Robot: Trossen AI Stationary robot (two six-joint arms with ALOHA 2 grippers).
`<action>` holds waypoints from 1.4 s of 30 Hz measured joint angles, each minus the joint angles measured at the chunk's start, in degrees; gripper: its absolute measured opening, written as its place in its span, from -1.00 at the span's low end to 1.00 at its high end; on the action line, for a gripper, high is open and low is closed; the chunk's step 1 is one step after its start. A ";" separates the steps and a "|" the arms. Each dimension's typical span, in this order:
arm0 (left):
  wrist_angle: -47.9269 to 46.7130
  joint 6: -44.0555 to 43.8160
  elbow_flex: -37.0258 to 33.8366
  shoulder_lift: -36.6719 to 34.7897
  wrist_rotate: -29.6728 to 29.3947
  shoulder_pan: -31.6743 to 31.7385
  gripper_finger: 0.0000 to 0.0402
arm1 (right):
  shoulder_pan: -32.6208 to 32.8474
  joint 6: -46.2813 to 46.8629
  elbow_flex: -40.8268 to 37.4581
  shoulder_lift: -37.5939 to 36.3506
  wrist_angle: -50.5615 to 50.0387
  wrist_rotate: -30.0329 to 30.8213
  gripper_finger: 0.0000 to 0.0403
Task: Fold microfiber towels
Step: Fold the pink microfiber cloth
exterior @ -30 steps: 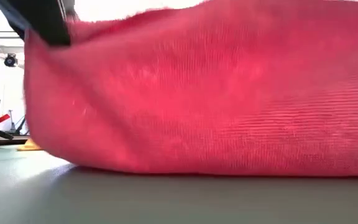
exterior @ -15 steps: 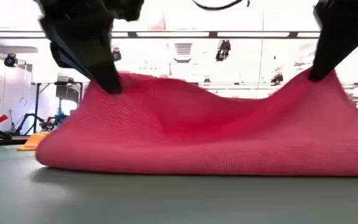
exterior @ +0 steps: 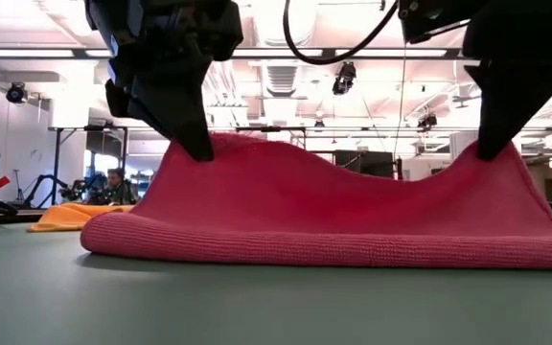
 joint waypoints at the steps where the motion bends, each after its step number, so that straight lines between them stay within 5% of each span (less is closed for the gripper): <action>1: -0.06 0.00 -0.04 0.11 0.02 0.14 -1.00 | -0.22 -0.44 0.00 0.00 0.13 -0.03 -0.96; 6: -2.42 -3.10 -0.09 0.15 0.08 0.53 -0.93 | -2.17 -2.10 -0.03 0.00 0.13 0.16 -0.96; 23: -3.96 -8.78 -2.94 0.14 1.71 1.48 -0.18 | -7.00 -8.53 -0.15 -0.02 0.25 0.19 -0.96; 30: -3.90 -4.20 -1.29 -0.99 3.06 1.89 -0.14 | -7.99 -10.08 -0.15 -0.02 0.31 1.48 -0.90; 42: -2.24 3.49 0.81 -1.23 2.82 0.28 -0.14 | -9.60 -11.23 -0.15 -1.86 -0.17 0.11 -0.42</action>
